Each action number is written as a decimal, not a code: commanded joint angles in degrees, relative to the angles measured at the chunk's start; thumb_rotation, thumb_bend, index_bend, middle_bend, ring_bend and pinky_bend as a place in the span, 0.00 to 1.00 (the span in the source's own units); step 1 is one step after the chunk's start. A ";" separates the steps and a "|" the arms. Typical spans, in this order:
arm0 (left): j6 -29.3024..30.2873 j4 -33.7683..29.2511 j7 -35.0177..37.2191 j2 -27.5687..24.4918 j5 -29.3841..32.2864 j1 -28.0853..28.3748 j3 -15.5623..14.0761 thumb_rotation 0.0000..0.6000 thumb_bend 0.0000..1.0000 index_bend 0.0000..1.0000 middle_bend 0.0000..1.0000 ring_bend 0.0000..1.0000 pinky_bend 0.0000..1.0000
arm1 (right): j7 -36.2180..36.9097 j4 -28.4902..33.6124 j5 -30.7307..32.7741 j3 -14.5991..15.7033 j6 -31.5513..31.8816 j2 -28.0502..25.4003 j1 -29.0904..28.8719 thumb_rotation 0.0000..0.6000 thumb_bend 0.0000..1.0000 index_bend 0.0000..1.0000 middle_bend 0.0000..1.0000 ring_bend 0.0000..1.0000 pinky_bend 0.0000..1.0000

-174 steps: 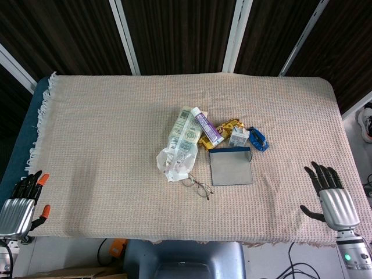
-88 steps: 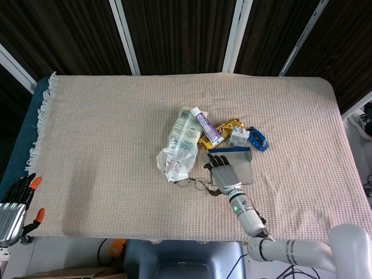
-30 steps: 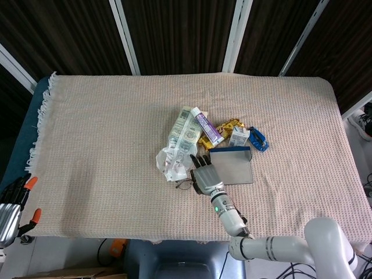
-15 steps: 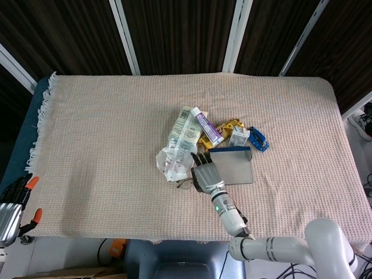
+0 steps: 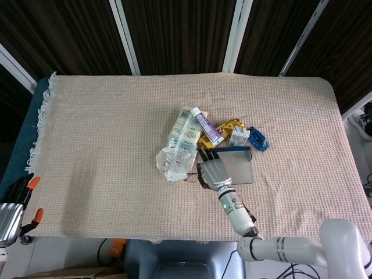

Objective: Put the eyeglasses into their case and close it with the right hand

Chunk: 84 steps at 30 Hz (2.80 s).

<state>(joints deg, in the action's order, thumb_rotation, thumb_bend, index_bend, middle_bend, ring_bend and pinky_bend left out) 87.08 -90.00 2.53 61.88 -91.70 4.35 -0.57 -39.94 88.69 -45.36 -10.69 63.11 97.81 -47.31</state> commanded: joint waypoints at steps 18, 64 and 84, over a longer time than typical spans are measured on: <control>-2.30 -0.77 -2.28 0.58 0.98 1.10 0.23 1.00 0.41 0.00 0.00 0.00 0.12 | 6.46 -7.59 1.53 0.43 -3.08 -8.18 4.99 1.00 0.58 0.81 0.15 0.00 0.00; -2.79 -1.02 -1.87 0.27 1.74 1.47 0.27 1.00 0.41 0.00 0.00 0.00 0.12 | 4.40 -11.12 -5.29 0.55 -1.41 -5.79 5.06 1.00 0.32 0.32 0.08 0.00 0.00; -2.78 -0.96 -1.87 0.28 1.38 1.63 0.16 1.00 0.41 0.00 0.00 0.00 0.12 | -2.33 -20.52 -4.61 -0.70 -1.45 2.11 3.23 1.00 0.26 0.32 0.05 0.00 0.00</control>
<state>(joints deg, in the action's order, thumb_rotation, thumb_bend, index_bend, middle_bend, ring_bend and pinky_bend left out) 84.29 -90.98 0.64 62.17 -90.30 6.00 -0.41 -41.84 68.53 -50.35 -11.13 61.97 99.61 -43.80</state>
